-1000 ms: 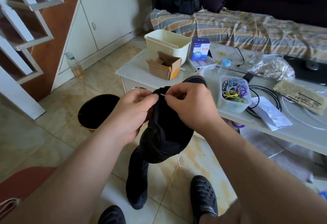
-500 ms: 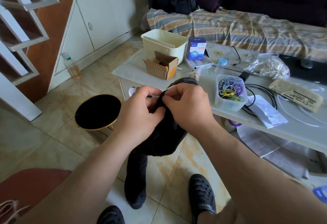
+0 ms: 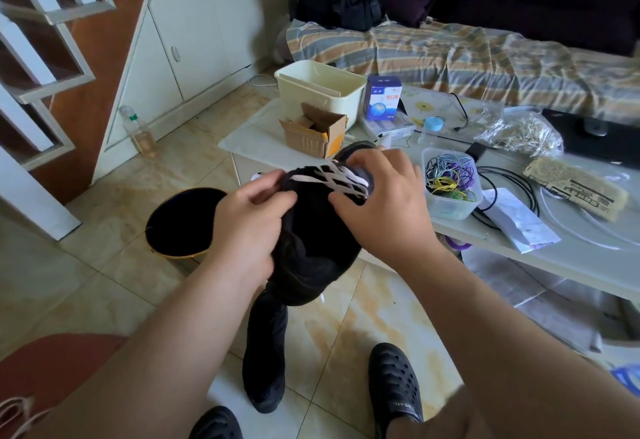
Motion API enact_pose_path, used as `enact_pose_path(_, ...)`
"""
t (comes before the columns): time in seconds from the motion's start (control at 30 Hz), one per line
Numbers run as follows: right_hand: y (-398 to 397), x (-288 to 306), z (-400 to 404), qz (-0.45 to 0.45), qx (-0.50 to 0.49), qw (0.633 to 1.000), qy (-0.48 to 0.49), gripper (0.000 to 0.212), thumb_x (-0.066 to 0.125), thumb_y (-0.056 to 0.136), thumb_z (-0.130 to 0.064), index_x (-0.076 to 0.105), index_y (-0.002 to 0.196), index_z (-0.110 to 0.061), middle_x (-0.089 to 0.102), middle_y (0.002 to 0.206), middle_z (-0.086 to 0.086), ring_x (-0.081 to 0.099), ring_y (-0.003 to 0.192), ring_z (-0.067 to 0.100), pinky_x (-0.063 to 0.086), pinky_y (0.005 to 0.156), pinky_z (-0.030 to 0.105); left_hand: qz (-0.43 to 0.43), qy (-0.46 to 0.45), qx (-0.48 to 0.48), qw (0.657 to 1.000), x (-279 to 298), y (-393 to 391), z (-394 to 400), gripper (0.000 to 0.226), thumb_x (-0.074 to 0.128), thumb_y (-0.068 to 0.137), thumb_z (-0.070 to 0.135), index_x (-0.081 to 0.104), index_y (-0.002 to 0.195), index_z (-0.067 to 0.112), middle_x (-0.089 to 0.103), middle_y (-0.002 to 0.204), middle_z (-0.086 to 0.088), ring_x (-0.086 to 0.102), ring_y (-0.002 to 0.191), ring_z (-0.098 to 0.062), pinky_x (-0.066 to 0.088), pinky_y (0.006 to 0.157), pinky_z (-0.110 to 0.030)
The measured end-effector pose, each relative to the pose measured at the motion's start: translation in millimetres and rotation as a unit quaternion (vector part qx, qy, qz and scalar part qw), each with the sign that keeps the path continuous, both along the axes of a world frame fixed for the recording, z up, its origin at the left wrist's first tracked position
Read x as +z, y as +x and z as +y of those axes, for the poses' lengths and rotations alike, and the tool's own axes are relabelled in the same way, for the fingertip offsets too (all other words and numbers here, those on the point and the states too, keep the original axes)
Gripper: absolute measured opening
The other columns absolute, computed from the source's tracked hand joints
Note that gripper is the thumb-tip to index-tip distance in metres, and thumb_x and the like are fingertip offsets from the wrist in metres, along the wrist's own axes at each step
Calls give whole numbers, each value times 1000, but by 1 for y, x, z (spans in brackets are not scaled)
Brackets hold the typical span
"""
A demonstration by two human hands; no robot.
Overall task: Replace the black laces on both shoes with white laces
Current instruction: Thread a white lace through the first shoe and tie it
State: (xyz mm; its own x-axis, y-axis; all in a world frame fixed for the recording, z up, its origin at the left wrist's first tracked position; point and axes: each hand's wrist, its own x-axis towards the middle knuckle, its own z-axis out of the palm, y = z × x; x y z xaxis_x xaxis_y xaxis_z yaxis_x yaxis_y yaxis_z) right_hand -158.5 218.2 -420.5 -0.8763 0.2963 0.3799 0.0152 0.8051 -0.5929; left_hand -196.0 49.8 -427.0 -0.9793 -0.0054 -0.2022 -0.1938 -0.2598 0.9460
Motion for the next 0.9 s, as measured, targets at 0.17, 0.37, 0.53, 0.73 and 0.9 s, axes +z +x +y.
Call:
enact_pose_path(0.17, 5, -5, -4, -50, -54, 997, -36, 33, 68, 82, -46, 47, 92, -23, 47, 102, -3, 45, 96, 23, 39, 81, 34, -27, 65, 55, 996, -2, -7, -2, 30, 70, 92, -4, 76, 114, 16, 81, 104, -8, 78, 100, -25, 62, 86, -36)
enact_pose_path(0.37, 2, -6, 11, -76, -38, 990, -114, 24, 54, 99, -33, 50, 83, -15, 55, 72, 3, 49, 68, 22, 42, 59, 33, 20, -5, -21, 1000, -19, 5, 9, 16, 71, 100, 16, 78, 113, 19, 81, 107, 0, 77, 102, -18, 60, 92, -36)
enact_pose_path(0.53, 1, -8, 19, -35, -44, 992, -115, 24, 56, 100, -39, 55, 88, -18, 60, 77, 0, 53, 73, 21, 44, 65, 35, 69, -80, -42, 993, -27, 3, 3, 9, 74, 91, 28, 80, 97, 25, 80, 101, -6, 76, 102, -29, 57, 101, -53)
enact_pose_path(0.73, -6, -6, 38, -34, -94, 986, -134, 27, 57, 100, -35, 52, 87, -13, 56, 76, 1, 47, 69, 15, 39, 61, 27, 9, 116, 37, 992, -10, -14, -10, 23, 46, 112, 22, 63, 103, 10, 77, 109, -14, 76, 104, -27, 62, 89, -41)
enact_pose_path(0.9, -5, -5, 44, -29, -70, 992, -102, 24, 61, 100, -37, 55, 91, -15, 60, 80, -1, 51, 75, 20, 41, 63, 36, -80, 278, 75, 954, -5, -40, -36, 36, 34, 108, 1, 52, 83, 19, 49, 59, 3, 53, 50, -11, 56, 57, -26)
